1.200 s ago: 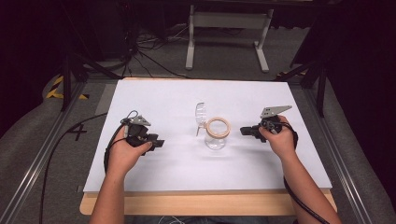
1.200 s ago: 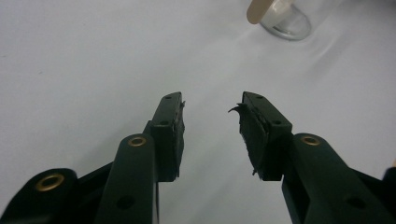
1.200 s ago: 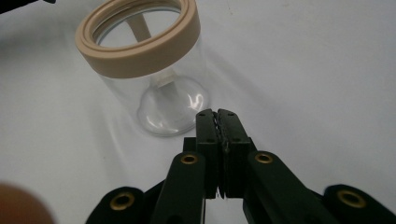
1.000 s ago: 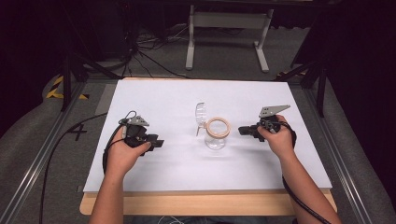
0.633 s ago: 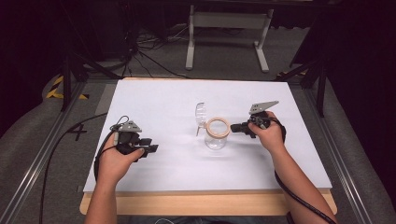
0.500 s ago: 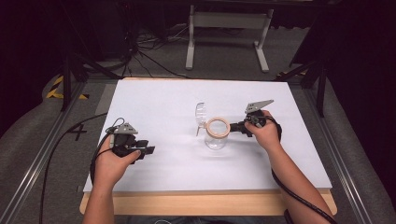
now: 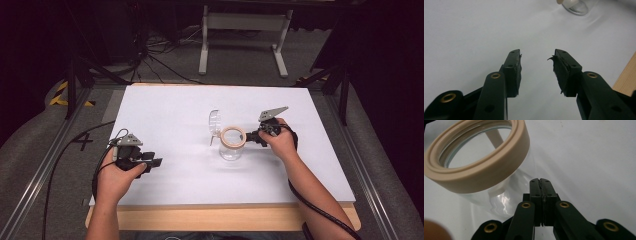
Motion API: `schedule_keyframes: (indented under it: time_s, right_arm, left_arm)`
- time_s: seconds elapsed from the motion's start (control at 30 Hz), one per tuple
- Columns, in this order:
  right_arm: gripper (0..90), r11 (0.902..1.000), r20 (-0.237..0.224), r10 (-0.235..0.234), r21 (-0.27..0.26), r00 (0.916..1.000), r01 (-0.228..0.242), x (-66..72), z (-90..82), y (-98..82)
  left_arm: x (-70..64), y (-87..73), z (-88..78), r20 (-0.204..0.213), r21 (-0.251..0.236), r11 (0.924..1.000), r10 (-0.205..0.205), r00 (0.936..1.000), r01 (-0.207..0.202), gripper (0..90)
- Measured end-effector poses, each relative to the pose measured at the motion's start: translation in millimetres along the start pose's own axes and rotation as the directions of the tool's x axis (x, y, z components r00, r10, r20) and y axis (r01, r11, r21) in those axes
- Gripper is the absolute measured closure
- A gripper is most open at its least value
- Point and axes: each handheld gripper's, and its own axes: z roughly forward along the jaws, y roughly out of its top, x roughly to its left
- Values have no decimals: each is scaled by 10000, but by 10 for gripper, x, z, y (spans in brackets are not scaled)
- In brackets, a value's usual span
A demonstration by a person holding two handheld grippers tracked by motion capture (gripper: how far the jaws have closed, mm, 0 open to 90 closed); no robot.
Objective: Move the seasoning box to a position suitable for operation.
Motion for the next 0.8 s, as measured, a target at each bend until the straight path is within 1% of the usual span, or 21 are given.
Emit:
schedule_keyframes:
  time_s: [0.1, 0.13, 0.17, 0.2, 0.27, 0.3, 0.33, 0.37, 0.4, 0.47, 0.5, 0.57, 0.6, 0.63, 0.67, 0.73, 0.8]
  right_arm:
    - [895, 10000, -9, -34, 58, 10000, 34, 16, -8, -9]
    - [895, 9999, 3, -42, 96, 10000, 42, 30, -13, -16]
    - [896, 9997, 16, -96, 226, 10000, 95, 63, -35, -31]
    - [895, 9997, 12, -111, 234, 9999, 111, 75, -41, -37]
    - [895, 9996, -6, -139, 263, 9999, 139, 92, -52, -46]
    - [895, 9993, -8, -187, 317, 9998, 187, 131, -69, -61]
    - [895, 9993, -8, -187, 317, 9998, 187, 131, -69, -61]
    - [895, 9992, -19, -221, 332, 9998, 221, 153, -76, -68]
    - [895, 9985, -27, -334, 428, 9994, 335, 205, -90, -77]
    - [895, 9978, -40, -442, 503, 9990, 443, 257, -98, -80]
    - [895, 9978, -40, -442, 503, 9990, 443, 257, -98, -80]
    - [895, 9971, -65, -542, 531, 9985, 545, 303, -106, -79]
    - [895, 9962, -173, -654, 574, 9977, 662, 364, -114, -76]
    - [895, 9962, -173, -654, 574, 9977, 662, 364, -114, -76]
    - [895, 9950, -255, -782, 598, 9966, 796, 421, -119, -72]
    - [895, 9946, -290, -814, 628, 9963, 831, 443, -122, -70]
    - [894, 9931, -464, -943, 659, 9945, 972, 516, -126, -64]
  left_arm:
    - [2, 15, 10, 32, 17, 10000, -27, 10000, 27, 580]
    - [8, 29, 20, 30, 18, 10000, 35, 10000, -35, 580]
    - [10, 40, 33, 84, -22, 10000, 30, 10000, -30, 579]
    - [13, 64, 56, 167, 14, 10000, 80, 9998, -80, 578]
    - [13, 76, 72, 242, 26, 10000, 78, 9997, -79, 578]
    - [19, 108, 102, 278, 23, 9998, 176, 9995, -177, 576]
    - [19, 108, 102, 278, 23, 9998, 176, 9995, -177, 575]
    - [20, 126, 121, 325, -11, 9998, 221, 9992, -221, 575]
    - [22, 149, 141, 412, -32, 9996, 279, 9988, -278, 572]
    - [20, 165, 147, 429, -49, 9996, 277, 9987, -275, 571]
    - [24, 173, 149, 478, -36, 9995, 318, 9984, -316, 571]
    - [18, 194, 157, 516, -96, 9996, 254, 9983, -249, 571]
    - [19, 203, 161, 547, -145, 9996, 238, 9982, -230, 571]
    - [22, 213, 162, 561, -152, 9995, 275, 9980, -267, 571]
    - [24, 227, 166, 574, -176, 9994, 317, 9978, -308, 571]
    - [26, 251, 178, 645, -227, 9992, 340, 9973, -326, 571]
    - [30, 270, 197, 712, -211, 9991, 378, 9967, -364, 571]
